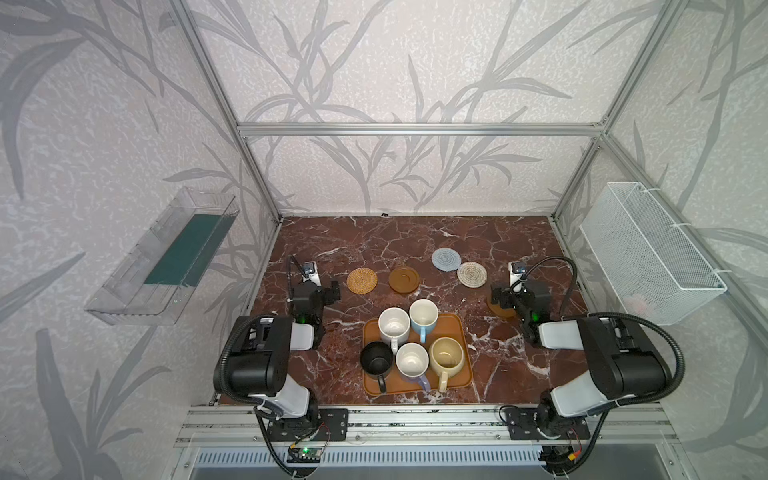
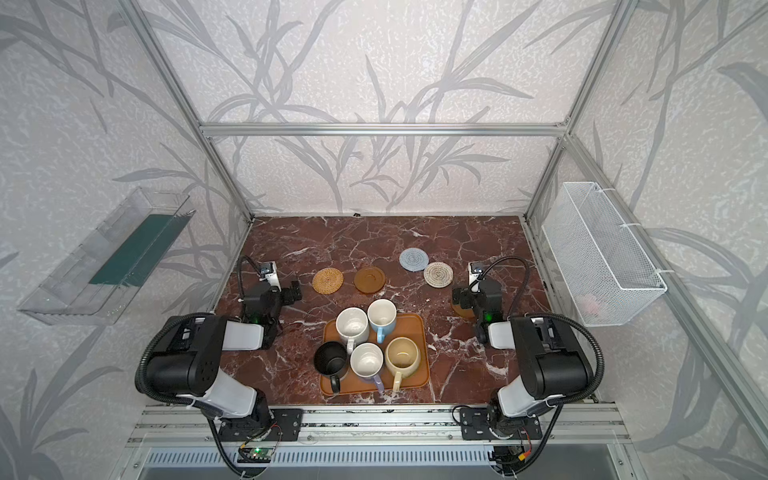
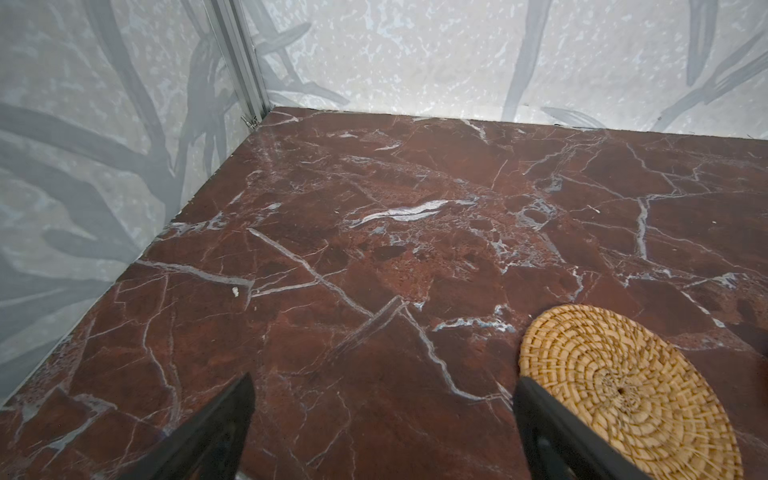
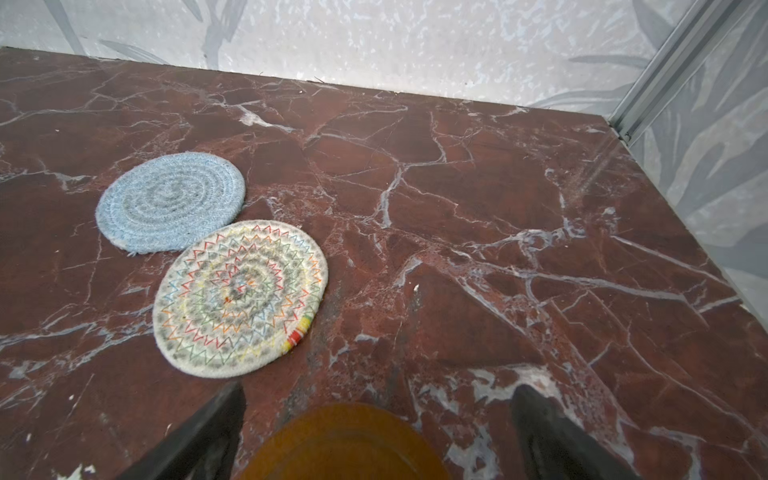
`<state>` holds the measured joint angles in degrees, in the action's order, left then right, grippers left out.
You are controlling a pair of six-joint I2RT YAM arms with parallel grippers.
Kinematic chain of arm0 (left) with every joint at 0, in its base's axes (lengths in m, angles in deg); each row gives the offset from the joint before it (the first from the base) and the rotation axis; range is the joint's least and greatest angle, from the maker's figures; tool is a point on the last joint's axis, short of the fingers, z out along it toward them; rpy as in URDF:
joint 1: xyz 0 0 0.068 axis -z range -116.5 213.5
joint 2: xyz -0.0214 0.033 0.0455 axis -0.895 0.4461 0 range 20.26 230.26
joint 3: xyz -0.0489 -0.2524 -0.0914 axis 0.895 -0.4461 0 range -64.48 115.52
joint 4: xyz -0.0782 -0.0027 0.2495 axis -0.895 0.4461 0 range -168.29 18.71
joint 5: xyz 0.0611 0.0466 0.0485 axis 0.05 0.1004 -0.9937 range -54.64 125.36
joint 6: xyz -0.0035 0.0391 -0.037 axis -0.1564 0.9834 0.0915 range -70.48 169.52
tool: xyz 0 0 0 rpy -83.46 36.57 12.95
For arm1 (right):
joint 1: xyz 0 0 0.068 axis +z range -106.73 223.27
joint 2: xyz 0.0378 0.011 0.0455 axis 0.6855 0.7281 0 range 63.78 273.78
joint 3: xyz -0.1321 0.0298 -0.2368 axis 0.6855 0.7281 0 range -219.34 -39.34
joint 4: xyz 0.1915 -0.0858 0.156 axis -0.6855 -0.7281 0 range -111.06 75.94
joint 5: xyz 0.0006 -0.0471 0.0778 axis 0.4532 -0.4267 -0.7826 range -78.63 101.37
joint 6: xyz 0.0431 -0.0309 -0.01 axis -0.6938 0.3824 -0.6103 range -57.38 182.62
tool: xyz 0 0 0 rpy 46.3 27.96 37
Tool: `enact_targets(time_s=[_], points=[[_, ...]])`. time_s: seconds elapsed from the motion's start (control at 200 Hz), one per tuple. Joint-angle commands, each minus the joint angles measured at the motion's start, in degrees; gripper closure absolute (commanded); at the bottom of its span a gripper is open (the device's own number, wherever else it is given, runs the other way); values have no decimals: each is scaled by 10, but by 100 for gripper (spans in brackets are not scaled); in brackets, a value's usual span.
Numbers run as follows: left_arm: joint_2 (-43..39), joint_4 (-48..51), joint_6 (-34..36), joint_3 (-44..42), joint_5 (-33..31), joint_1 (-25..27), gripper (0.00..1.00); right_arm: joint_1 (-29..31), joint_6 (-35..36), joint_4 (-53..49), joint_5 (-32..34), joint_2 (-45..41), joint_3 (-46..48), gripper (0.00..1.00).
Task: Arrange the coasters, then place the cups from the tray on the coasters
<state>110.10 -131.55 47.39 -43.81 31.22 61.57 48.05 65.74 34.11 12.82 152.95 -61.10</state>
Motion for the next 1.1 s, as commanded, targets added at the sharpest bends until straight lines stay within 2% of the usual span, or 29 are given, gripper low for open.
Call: enact_targets(time_s=[0.0, 1.095], points=[[0, -6, 0, 10, 5, -3, 1, 2, 4, 7, 6, -7, -13, 1], [0, -5, -2, 11, -2, -3, 1, 2, 4, 7, 5, -7, -13, 1]])
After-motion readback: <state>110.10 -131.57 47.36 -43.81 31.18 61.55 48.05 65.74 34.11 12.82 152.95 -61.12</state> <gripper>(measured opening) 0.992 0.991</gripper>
